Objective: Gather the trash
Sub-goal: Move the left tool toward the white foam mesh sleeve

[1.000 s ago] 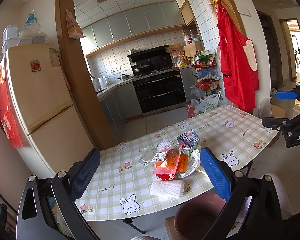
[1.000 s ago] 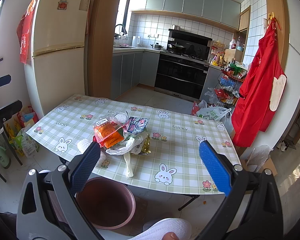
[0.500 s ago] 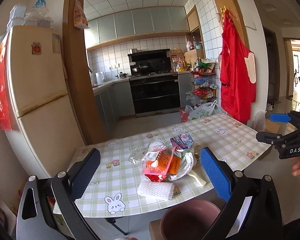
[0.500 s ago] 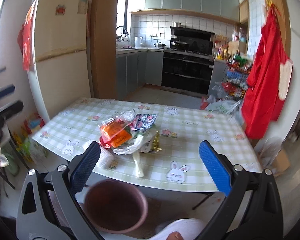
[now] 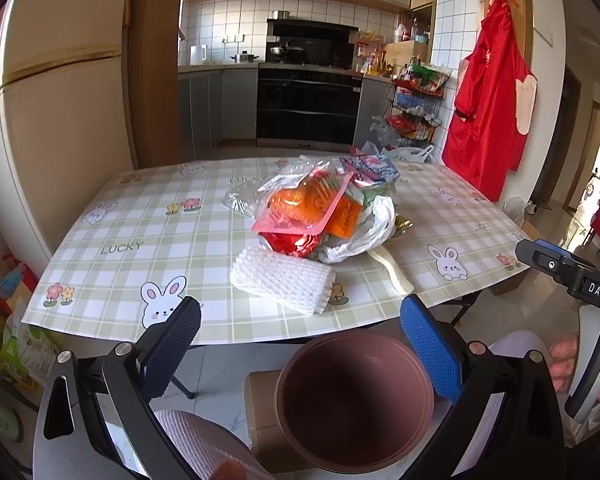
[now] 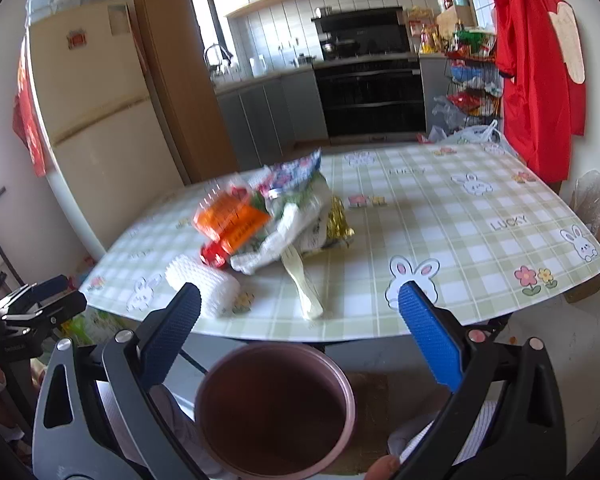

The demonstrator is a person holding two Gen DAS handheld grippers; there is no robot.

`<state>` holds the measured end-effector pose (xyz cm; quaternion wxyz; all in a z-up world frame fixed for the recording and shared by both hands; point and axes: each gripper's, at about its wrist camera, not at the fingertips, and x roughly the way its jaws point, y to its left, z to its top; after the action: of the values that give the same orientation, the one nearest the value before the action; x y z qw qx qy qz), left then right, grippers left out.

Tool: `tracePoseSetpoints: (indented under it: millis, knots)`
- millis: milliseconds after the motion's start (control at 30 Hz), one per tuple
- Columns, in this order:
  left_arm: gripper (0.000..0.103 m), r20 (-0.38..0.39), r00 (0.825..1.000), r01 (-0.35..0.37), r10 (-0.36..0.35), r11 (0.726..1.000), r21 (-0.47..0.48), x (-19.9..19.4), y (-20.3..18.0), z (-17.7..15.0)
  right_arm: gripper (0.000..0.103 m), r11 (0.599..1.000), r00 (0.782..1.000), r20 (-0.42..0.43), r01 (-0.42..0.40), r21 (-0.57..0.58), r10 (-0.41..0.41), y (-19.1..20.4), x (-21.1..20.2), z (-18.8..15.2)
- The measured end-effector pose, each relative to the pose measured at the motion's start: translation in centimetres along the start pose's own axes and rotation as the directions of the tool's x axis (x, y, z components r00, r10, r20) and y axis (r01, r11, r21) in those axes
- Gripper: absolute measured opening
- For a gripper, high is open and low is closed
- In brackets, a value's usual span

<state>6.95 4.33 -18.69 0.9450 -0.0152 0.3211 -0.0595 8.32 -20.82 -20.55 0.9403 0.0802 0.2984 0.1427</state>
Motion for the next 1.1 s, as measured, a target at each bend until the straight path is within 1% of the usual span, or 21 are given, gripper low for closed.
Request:
tracePoseSetpoints:
  millis: [100, 200, 267, 367, 433, 467, 567, 667, 700, 767, 833, 900, 967, 1033, 1067, 1100]
  knots:
    - [0.098, -0.062, 0.998, 0.012, -0.014, 1.000, -0.026, 2.1, 0.5, -0.6, 0.097, 1.000, 0.999, -0.046, -0.005, 0.007, 0.006, -0.6, 1.5, -0.7]
    - [0.098, -0.112, 0.993, 0.038, -0.048, 0.995, -0.091, 3.9, 1.5, -1.1, 0.097, 1.000, 0.995, -0.096, 0.016, -0.007, -0.017, -1.0, 3.1, -1.4]
    - [0.098, -0.136, 0.989, 0.033, -0.050, 0.992, -0.122, 5.0, 2.1, -1.1, 0.097, 0.999, 0.993, -0.113, 0.031, -0.037, -0.035, -0.9, 4.1, -1.8]
    - [0.098, -0.157, 0.985, 0.043, -0.067, 0.988, -0.149, 6.7, 2.8, -0.8, 0.097, 0.996, 0.991, -0.122, 0.049, -0.070, -0.058, -1.0, 5.1, -2.2]
    - [0.098, -0.161, 0.986, 0.017, -0.045, 0.985, -0.172, 7.9, 3.0, -0.5, 0.097, 0.997, 0.990, -0.127, 0.061, -0.056, -0.068, -1.4, 5.8, -2.1]
    - [0.098, -0.168, 0.985, 0.014, -0.046, 0.982, -0.190, 8.7, 3.2, -0.3, 0.097, 0.997, 0.990, -0.126, 0.065, -0.043, -0.069, -1.8, 6.1, -2.1]
    - [0.098, -0.178, 0.980, 0.042, -0.090, 0.965, -0.260, 10.9, 3.7, 0.2, 0.097, 0.997, 0.988, -0.132, 0.081, -0.009, -0.082, -2.8, 6.9, -1.9]
    - [0.098, -0.193, 0.974, 0.042, -0.116, 0.935, -0.351, 13.1, 4.7, 0.5, 0.097, 0.996, 0.984, -0.153, 0.091, 0.003, -0.089, -3.2, 7.5, -1.8]
    - [0.098, -0.196, 0.971, 0.052, -0.139, 0.918, -0.392, 13.8, 5.2, 0.6, 0.097, 0.995, 0.983, -0.159, 0.095, 0.003, -0.093, -3.3, 7.7, -1.8]
    - [0.097, -0.193, 0.965, 0.067, -0.180, 0.874, -0.481, 15.2, 6.3, 0.4, 0.097, 0.994, 0.980, -0.167, 0.108, 0.000, -0.106, -3.6, 8.0, -1.8]
    - [0.096, -0.208, 0.960, 0.047, -0.190, 0.836, -0.547, 16.6, 7.1, 0.2, 0.097, 0.994, 0.978, -0.177, 0.113, -0.007, -0.112, -3.8, 8.3, -1.7]
    - [0.095, -0.220, 0.954, 0.033, -0.202, 0.804, -0.594, 17.8, 7.6, -0.2, 0.097, 0.993, 0.976, -0.185, 0.117, -0.005, -0.116, -3.9, 8.5, -1.8]
    - [0.094, -0.232, 0.949, 0.021, -0.213, 0.778, -0.627, 18.9, 7.8, -0.4, 0.097, 0.994, 0.978, -0.179, 0.108, 0.012, -0.105, -4.2, 8.6, -1.6]
    - [0.094, -0.237, 0.944, 0.023, -0.231, 0.759, -0.650, 19.7, 7.9, -0.7, 0.097, 0.994, 0.979, -0.178, 0.106, 0.025, -0.100, -4.4, 8.9, -1.4]
    - [0.094, -0.235, 0.941, 0.030, -0.242, 0.754, -0.656, 20.1, 8.0, -0.7, 0.097, 0.994, 0.979, -0.180, 0.105, 0.026, -0.099, -4.5, 9.0, -1.4]
    - [0.094, -0.239, 0.941, 0.028, -0.241, 0.756, -0.654, 20.4, 7.9, -0.7, 0.097, 0.995, 0.978, -0.184, 0.100, 0.024, -0.094, -4.5, 9.2, -1.3]
